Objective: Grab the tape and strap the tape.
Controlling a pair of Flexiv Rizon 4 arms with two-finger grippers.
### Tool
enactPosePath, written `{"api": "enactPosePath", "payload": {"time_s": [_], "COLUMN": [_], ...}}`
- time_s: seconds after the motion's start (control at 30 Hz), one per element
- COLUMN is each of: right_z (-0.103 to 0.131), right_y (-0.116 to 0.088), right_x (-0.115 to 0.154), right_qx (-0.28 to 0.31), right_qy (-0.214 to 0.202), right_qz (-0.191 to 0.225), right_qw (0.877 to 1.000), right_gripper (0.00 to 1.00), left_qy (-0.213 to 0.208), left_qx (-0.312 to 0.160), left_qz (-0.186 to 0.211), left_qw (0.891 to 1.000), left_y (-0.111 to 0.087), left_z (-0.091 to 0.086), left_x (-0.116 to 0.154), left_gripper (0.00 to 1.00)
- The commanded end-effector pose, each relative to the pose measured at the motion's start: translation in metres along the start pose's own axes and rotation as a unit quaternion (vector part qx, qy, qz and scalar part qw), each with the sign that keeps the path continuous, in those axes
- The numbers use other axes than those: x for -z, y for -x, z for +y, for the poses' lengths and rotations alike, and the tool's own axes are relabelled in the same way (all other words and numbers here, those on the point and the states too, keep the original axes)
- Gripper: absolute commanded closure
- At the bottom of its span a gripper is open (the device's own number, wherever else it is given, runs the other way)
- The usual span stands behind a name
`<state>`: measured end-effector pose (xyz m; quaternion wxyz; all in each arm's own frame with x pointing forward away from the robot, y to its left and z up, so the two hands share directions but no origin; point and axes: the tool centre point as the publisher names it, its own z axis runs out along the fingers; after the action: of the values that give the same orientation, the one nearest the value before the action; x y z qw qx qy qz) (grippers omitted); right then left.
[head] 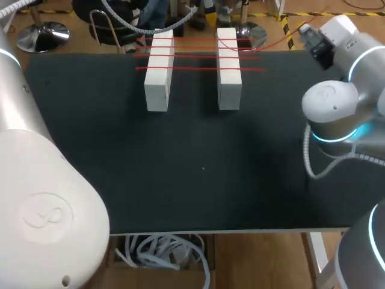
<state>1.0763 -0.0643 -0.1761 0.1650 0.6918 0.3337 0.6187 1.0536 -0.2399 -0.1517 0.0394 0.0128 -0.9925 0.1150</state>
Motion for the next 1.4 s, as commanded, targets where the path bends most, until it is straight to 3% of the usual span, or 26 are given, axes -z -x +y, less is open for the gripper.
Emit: {"api": "enactPosePath", "payload": {"time_s": [0.03,0.2,0.47,0.77,0.93,1.17,1.3,1.4], "right_z": [0.007,0.005,0.006,0.005,0.004,0.001,-0.003,-0.005], "right_y": [-0.009,-0.014,-0.018,-0.022,-0.029,-0.032,-0.035,-0.036], "right_x": [0.005,0.007,0.008,0.006,0.005,0.003,0.002,0.0], "right_qx": [0.104,0.189,0.337,0.469,0.552,0.6,0.606,0.631], "right_qy": [-0.048,-0.069,-0.062,-0.044,-0.045,-0.059,-0.063,-0.069], "right_qz": [-0.096,-0.103,-0.115,-0.133,-0.122,-0.122,-0.12,-0.118], "right_qw": [0.989,0.974,0.932,0.872,0.823,0.789,0.784,0.763], "right_gripper": [1.0,1.0,1.0,1.0,1.0,1.0,1.0,1.0], "left_qy": [0.001,0.001,0.001,0.001,0.001,0.001,0.001,0.001], "left_qx": [0.0,0.0,0.0,0.0,0.0,0.0,0.0,0.0], "left_qz": [0.001,0.001,0.001,0.001,0.001,0.001,0.001,0.001], "left_qw": [1.0,1.0,1.0,1.0,1.0,1.0,1.0,1.0], "left_y": [0.0,0.0,0.0,0.0,0.0,0.0,0.0,0.0], "left_z": [0.0,0.0,0.0,0.0,0.0,0.0,0.0,0.0], "left_x": [0.0,0.0,0.0,0.0,0.0,0.0,0.0,0.0], "left_gripper": [1.0,1.0,1.0,1.0,1.0,1.0,1.0,1.0]}}
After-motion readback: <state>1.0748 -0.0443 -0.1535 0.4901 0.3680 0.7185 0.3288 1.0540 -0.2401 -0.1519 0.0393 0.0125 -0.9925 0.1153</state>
